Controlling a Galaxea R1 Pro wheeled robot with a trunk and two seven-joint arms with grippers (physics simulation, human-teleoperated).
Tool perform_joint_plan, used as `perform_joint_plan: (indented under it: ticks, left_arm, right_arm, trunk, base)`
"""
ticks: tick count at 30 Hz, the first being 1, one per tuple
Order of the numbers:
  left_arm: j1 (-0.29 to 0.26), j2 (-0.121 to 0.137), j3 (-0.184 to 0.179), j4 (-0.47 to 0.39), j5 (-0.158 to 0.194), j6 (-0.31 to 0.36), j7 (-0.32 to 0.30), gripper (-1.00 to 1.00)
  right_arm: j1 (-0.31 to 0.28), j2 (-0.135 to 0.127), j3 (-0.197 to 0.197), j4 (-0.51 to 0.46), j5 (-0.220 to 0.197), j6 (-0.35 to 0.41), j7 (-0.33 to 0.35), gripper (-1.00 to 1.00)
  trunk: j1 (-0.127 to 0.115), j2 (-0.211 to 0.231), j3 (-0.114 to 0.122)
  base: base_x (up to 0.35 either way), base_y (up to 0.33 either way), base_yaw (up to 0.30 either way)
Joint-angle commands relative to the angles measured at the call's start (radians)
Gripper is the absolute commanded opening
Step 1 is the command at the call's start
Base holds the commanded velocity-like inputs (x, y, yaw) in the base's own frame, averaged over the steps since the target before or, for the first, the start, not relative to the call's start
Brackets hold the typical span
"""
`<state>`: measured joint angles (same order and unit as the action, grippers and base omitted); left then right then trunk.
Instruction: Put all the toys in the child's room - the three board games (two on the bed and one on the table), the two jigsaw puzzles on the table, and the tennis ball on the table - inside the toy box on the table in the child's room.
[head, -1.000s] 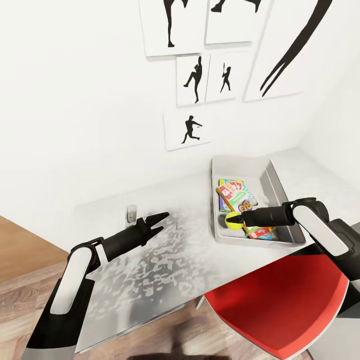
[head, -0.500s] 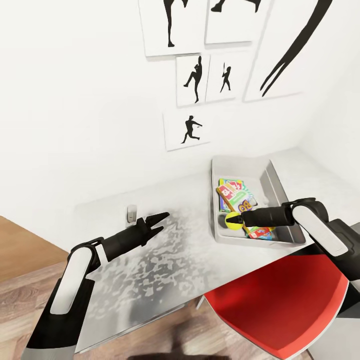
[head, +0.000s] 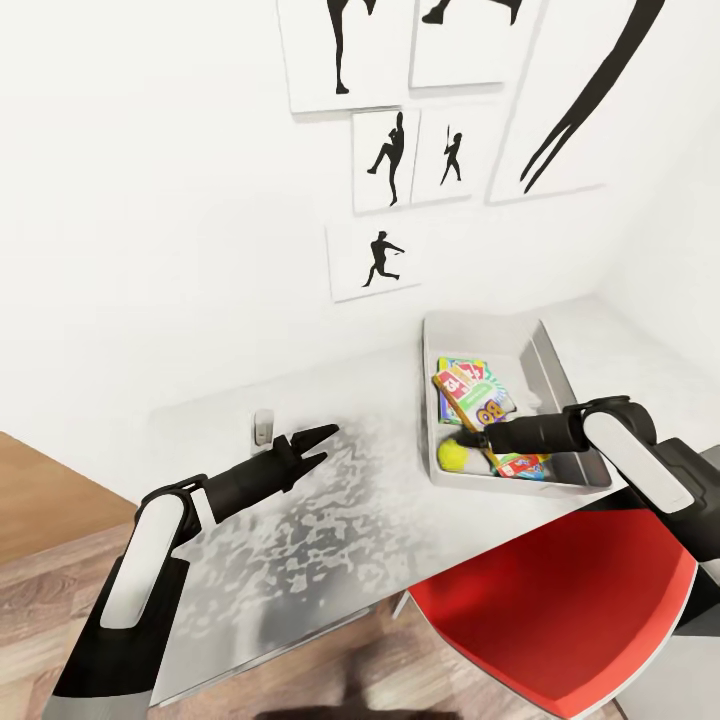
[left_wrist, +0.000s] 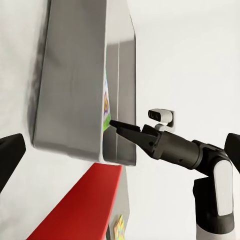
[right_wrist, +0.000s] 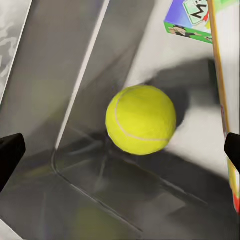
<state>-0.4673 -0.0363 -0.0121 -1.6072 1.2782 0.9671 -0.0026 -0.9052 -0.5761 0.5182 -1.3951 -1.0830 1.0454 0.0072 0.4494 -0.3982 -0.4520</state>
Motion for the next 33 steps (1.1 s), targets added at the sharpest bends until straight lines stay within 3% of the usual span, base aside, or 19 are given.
perform_joint_plan:
  ticks: [1, 20, 24, 27, 30, 31, 33]
  left_arm:
    - [-0.001, -0.001, 0.001, 0.0, 0.0, 0.004, 0.0, 1.0]
    - [-0.001, -0.001, 0.0, 0.0, 0.0, 0.004, 0.0, 1.0]
    - [-0.001, -0.001, 0.0, 0.0, 0.0, 0.004, 0.0, 1.0]
    - [-0.001, -0.001, 0.0, 0.0, 0.0, 0.004, -0.004, 1.0]
    - [-0.001, -0.001, 0.001, 0.0, 0.0, 0.004, -0.01, 1.0]
    - [-0.001, -0.001, 0.001, 0.0, 0.0, 0.004, -0.01, 1.0]
    - [-0.002, -0.001, 0.0, 0.0, 0.0, 0.004, -0.012, 1.0]
  right_arm:
    - [-0.001, -0.001, 0.002, -0.001, 0.001, 0.002, -0.002, 1.0]
    - [-0.003, -0.002, 0.001, -0.004, 0.005, 0.002, -0.014, 1.0]
    - [-0.003, -0.008, -0.014, -0.015, 0.005, 0.002, -0.014, 1.0]
    - [-0.001, -0.014, -0.077, -0.048, 0.005, 0.002, -0.015, 1.0]
    - [0.007, -0.028, -0.177, -0.11, 0.005, 0.002, -0.015, 1.0]
    - [0.007, -0.028, -0.177, -0.11, 0.005, 0.002, -0.015, 1.0]
    - [0.012, -0.044, -0.244, -0.15, 0.005, 0.002, -0.014, 1.0]
  trunk:
    - [0.001, -0.002, -0.002]
    - [0.001, -0.002, -0.002]
    - [0.001, -0.002, -0.002]
    - [0.001, -0.002, -0.002]
    - [0.001, -0.002, -0.002]
    - [0.001, -0.002, -0.002]
    - [0.001, -0.002, -0.002]
  base:
    - [0.0, 0.0, 0.0]
    - [0.0, 0.0, 0.0]
    - [0.0, 0.0, 0.0]
    - [-0.009, 0.0, 0.0]
    - [-0.086, 0.0, 0.0]
    - [-0.124, 0.0, 0.0]
    - [-0.177, 0.0, 0.0]
